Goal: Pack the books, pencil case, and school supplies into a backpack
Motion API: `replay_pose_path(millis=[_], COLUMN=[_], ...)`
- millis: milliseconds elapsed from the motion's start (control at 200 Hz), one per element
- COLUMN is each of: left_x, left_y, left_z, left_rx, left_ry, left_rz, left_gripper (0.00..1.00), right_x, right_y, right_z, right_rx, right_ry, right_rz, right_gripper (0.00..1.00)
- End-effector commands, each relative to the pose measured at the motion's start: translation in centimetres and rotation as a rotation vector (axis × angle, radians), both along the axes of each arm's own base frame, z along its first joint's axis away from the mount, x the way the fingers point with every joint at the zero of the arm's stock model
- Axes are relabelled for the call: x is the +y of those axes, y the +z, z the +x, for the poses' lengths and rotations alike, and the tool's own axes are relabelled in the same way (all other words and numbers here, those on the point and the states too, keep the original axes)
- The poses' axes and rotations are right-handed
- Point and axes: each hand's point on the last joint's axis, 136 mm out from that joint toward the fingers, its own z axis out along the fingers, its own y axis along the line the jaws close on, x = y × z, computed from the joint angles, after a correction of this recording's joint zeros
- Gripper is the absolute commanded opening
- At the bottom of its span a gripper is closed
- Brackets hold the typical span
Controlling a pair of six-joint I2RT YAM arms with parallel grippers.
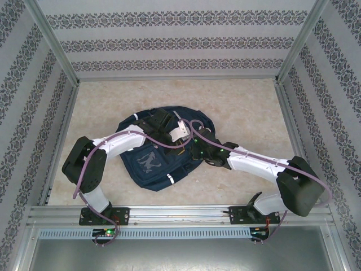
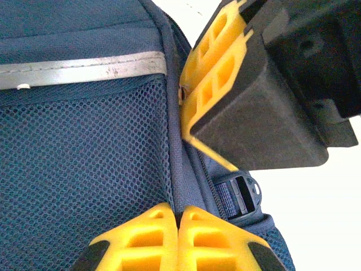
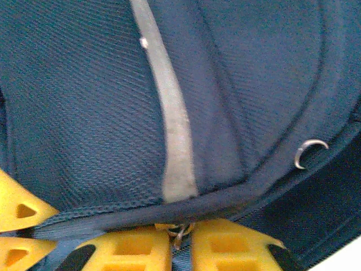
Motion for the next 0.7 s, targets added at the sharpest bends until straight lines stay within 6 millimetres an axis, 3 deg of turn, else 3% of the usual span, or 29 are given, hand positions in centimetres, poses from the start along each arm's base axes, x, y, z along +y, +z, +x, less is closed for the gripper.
replay_pose_path(millis=[0,110,370,575,700], left_x=[-0.7,-0.2,1.7,2.9,4.1], left_y=[0.6,0.5,-0.1,-0.7,-0.5], left_z=[-1.3,-1.5,-3.2,-3.1,-4.4], left_rx=[0.032,0.006,-0.131,-0.165,-0.194], left_ry=[-0.071,-0.099,-0.305,-0.352,-0.459], left_rz=[-0.038,-0.014,0.051,0.117,0.107], left_gripper=[0.0,0.0,0.0,0.0,0.0], right_x=[-1.4,-1.1,-3.4,-4.5,-4.4], right_y=[0.0,0.2,0.0,0.2,0.7], right_z=[0.9,0.9,0.2,0.6,0.6], right_rx=[-0.007,0.067,0.258,0.288,0.273], right_ry=[-0.017,0.029,0.078,0.133,0.176], right_rz=[-0.072,-0.004,0.139,0.171,0.179], right_gripper=[0.08,0.03,0.0,0.0,0.0])
